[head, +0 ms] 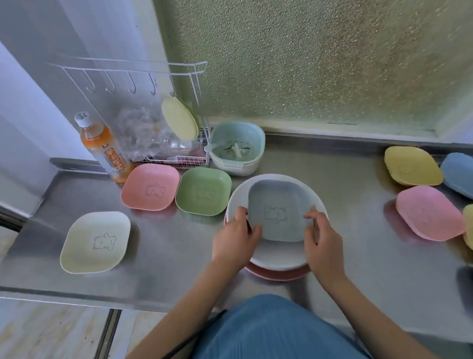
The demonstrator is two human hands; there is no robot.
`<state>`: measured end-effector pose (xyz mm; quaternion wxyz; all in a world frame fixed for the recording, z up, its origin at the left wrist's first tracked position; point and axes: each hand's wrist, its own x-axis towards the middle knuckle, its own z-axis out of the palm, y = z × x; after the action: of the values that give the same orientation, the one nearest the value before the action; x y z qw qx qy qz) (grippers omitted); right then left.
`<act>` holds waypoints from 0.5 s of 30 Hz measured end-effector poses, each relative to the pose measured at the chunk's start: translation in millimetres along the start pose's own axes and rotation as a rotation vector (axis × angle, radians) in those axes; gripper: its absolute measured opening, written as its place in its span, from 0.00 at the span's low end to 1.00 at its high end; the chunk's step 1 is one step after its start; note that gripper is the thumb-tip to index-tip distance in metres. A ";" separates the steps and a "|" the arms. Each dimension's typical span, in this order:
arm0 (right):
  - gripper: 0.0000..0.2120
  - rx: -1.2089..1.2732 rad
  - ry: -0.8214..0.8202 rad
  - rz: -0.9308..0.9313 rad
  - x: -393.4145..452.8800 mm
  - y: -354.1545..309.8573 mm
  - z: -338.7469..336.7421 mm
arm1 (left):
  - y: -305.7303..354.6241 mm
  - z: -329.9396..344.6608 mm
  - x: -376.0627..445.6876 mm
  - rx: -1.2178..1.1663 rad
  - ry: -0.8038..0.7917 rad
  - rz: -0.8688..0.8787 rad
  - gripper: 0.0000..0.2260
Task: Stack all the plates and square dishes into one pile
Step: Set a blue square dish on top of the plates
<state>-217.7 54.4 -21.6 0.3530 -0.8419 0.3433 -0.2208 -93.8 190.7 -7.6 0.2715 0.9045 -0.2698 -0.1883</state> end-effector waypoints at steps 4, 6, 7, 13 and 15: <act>0.12 -0.096 -0.073 0.069 3.7 1.2 -1.0 | 3.1 7.7 3.9 0.125 0.001 0.003 0.14; 0.12 -0.142 -0.103 0.099 6.3 1.1 2.0 | 3.6 8.8 4.2 0.135 0.007 0.001 0.14; 0.12 -0.156 -0.109 0.106 7.2 0.8 3.3 | 3.4 8.5 4.2 0.140 0.020 0.002 0.14; 0.17 -0.268 -0.069 -0.198 15.1 -17.5 21.6 | -13.4 -6.2 2.2 0.024 0.304 -0.007 0.14; 0.16 -0.246 -0.109 -0.324 17.0 -40.0 35.5 | -30.3 -14.2 0.9 0.014 0.380 -0.071 0.11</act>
<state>-167.6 78.3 -12.8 0.2252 -0.9336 0.2082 -0.1853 -74.5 217.1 -14.6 0.3046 0.9345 -0.1830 -0.0217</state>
